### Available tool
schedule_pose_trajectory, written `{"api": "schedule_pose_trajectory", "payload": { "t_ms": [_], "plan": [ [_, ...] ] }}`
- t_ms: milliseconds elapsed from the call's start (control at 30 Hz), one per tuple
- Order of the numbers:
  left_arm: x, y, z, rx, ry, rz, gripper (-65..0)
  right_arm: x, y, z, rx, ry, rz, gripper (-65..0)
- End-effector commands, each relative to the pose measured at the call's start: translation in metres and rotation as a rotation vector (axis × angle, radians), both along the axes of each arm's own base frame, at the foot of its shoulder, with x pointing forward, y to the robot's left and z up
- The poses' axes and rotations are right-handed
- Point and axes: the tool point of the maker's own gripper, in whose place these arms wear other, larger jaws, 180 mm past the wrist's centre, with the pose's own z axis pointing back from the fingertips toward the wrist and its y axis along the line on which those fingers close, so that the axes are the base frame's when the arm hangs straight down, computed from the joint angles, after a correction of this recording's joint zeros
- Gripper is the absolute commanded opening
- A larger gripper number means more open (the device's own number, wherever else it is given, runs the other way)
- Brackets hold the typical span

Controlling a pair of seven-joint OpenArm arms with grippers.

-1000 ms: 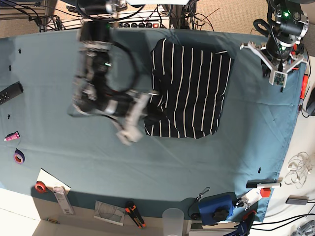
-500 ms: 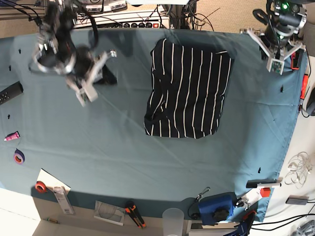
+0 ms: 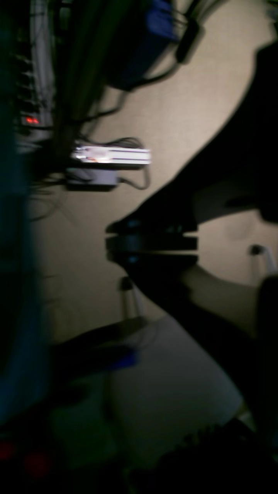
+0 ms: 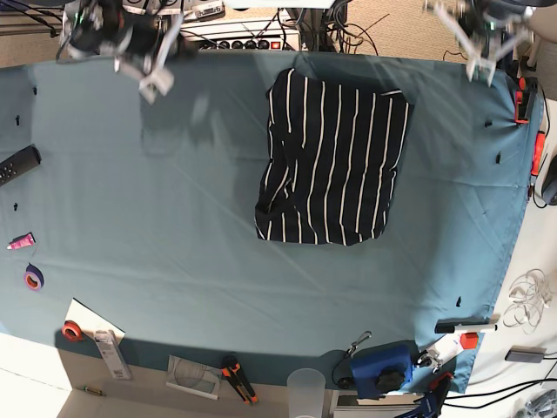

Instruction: Layout the t-shirt on the table in an organized manner, then fold the t-shirt properly

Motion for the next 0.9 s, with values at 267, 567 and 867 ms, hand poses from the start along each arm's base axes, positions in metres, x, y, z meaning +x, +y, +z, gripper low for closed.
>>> {"api": "schedule_pose_trajectory", "payload": {
  "t_ms": [267, 567, 867],
  "plan": [
    [-0.071, 0.005, -0.006, 0.010, 0.204, 0.008, -65.0, -0.076, -0.004, -0.006, -0.019, 0.188, 0.017, -65.0],
    [-0.133, 0.014, -0.079, -0.108, 0.420, 0.123, -65.0, -0.146, -0.032, -0.060, -0.046, 0.487, -0.090, -65.0],
    [-0.139, 0.009, -0.157, -0.251, 0.429, 0.240, -65.0, -0.180, -0.073, -0.122, -0.145, 0.683, -0.079, -65.0]
  ]
}}
